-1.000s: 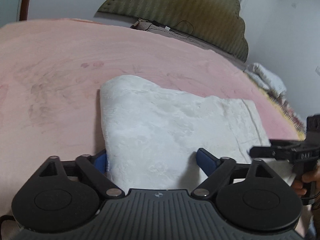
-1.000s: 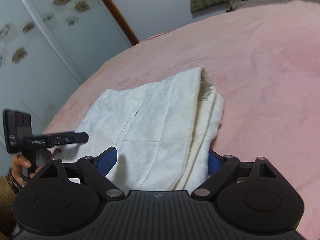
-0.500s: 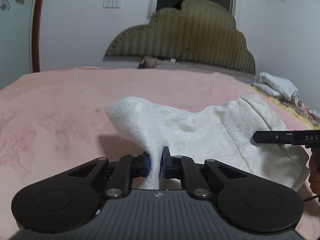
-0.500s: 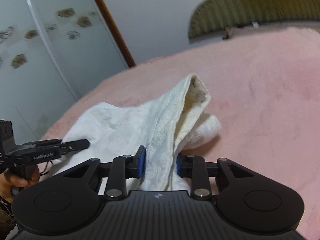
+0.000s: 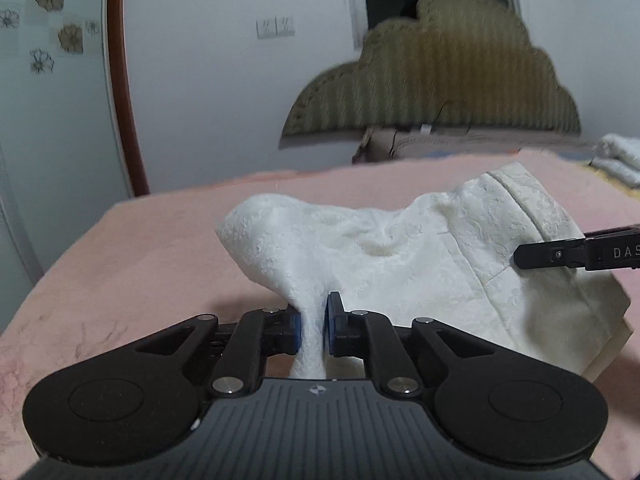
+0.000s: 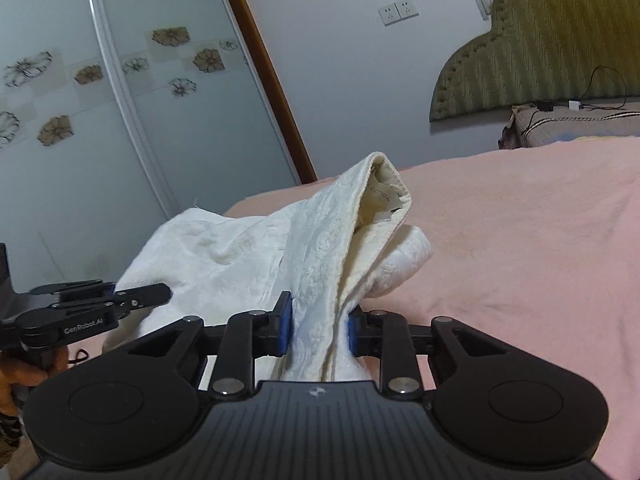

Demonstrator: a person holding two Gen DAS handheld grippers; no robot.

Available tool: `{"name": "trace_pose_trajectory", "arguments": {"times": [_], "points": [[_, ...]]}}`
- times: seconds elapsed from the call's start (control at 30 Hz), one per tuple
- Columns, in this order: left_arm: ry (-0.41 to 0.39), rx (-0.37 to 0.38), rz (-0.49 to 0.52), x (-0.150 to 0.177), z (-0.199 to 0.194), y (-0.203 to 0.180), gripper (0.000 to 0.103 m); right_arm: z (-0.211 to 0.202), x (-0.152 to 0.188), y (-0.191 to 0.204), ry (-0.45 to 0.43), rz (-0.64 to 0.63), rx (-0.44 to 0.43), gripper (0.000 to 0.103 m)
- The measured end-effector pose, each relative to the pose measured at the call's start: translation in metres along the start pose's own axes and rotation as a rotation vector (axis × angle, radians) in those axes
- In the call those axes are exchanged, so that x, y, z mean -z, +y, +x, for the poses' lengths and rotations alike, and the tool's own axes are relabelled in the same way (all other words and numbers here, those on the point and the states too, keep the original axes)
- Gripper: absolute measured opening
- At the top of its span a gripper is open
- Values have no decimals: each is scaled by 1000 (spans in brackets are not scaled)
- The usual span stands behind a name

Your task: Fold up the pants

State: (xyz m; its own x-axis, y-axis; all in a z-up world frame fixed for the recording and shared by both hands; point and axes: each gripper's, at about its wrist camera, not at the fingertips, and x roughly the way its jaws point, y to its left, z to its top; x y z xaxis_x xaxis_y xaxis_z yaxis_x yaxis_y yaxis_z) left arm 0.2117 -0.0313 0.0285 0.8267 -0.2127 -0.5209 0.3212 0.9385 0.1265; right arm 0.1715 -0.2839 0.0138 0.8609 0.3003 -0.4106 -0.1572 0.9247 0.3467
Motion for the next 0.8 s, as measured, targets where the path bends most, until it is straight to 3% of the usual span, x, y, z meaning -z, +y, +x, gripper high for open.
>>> {"name": "trace_pose_trajectory", "arguments": {"times": [0.1,0.13,0.17,0.2,0.23,0.3,0.37,0.4,0.47,0.57,0.67,0.8], "points": [[70,-24,30,14,24,2,21,31,10,-4,74,11,114,37],[71,-37,49,19,26,1,24,37,14,-6,96,26,156,49],[67,-50,61,22,26,0,33,38,17,-10,105,44,176,60],[59,-55,68,24,23,1,45,35,19,-13,107,61,184,64],[57,-79,69,23,19,0,51,29,21,-16,103,69,189,65],[55,-181,60,22,7,-1,79,11,23,-13,78,57,244,66],[22,-257,37,22,-14,-1,90,-15,26,3,-8,11,327,68],[0,-247,28,24,-25,-3,92,-26,29,13,-44,-22,318,68],[-13,-183,34,28,-40,-11,97,-40,38,38,-69,-114,219,68],[67,-158,152,41,-30,-32,98,-27,55,67,42,-221,129,69],[53,-183,126,42,-36,-32,95,-11,67,68,111,-221,243,69],[6,-155,45,43,-71,-32,98,-41,66,82,61,-153,262,72]]}}
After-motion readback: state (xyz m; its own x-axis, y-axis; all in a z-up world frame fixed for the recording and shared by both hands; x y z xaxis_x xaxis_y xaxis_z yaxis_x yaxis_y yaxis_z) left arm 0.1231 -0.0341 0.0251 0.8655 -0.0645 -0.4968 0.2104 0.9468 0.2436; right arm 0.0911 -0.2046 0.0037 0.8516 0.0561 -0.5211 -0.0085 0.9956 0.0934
